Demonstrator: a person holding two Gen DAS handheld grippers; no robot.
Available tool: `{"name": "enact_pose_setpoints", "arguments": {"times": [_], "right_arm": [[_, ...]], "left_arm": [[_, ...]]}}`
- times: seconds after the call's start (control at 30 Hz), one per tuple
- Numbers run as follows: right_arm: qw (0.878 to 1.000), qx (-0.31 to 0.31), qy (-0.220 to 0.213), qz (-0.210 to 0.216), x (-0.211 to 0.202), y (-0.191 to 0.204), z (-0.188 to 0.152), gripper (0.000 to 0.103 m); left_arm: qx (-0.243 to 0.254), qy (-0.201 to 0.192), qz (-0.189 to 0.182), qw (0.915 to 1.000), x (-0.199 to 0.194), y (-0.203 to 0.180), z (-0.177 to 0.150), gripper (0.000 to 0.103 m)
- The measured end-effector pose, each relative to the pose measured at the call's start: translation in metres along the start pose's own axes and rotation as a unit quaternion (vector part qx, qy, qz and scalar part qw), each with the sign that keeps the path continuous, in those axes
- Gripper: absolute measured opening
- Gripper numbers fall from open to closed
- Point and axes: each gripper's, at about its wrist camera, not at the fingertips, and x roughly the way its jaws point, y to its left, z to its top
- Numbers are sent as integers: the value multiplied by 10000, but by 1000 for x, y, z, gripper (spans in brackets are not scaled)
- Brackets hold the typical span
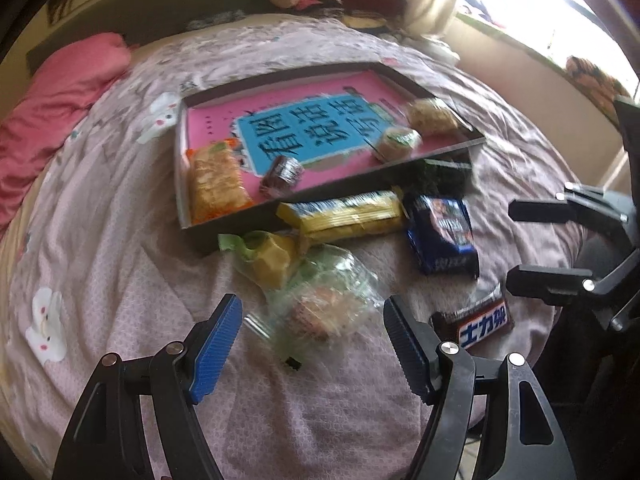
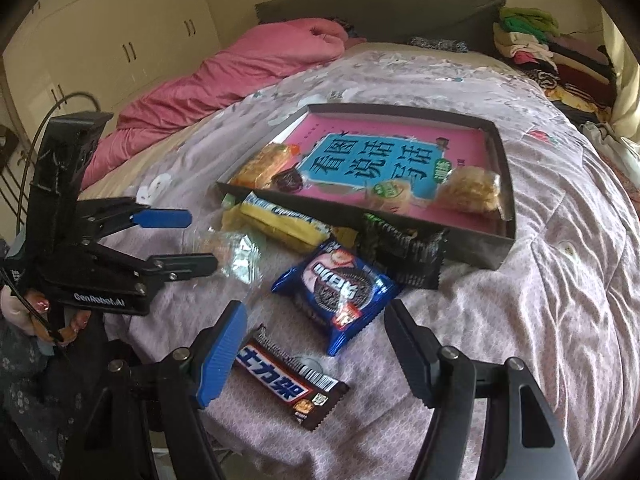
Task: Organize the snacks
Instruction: 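Lower the right tool onto the blue-white chocolate bar and close it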
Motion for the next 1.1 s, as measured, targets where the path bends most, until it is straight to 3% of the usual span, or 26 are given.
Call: {"name": "enact_pose_setpoints", "arguments": {"times": [0.3, 0.67, 0.8, 0.83, 0.9, 1.0, 1.1], "right_arm": [[9980, -438, 346, 290, 12, 17, -10, 71], [9894, -1068, 913, 369, 42, 30, -23, 71], [9875, -1154, 1025, 316, 49, 28, -27, 70], [9875, -1169, 1011, 323, 48, 28, -27, 69], [9873, -1215, 967, 348, 47, 30, -28, 55], [9862, -1301, 945, 385, 45, 34, -29, 44], [9845, -1405, 951, 452, 45, 39, -30, 37]], "left_arm": [[251, 92, -162, 9995, 12, -2, 0, 75], [-188, 130, -954, 9952, 14, 15, 1, 75], [-211, 108, -1070, 9940, 11, 14, 1, 72], [-171, 123, -1068, 9941, 10, 12, 1, 71], [-117, 167, -1081, 9939, 11, 10, 0, 70], [-46, 210, -1115, 9935, 10, 6, -1, 69], [-23, 248, -1164, 9929, 8, 6, -2, 68]]}}
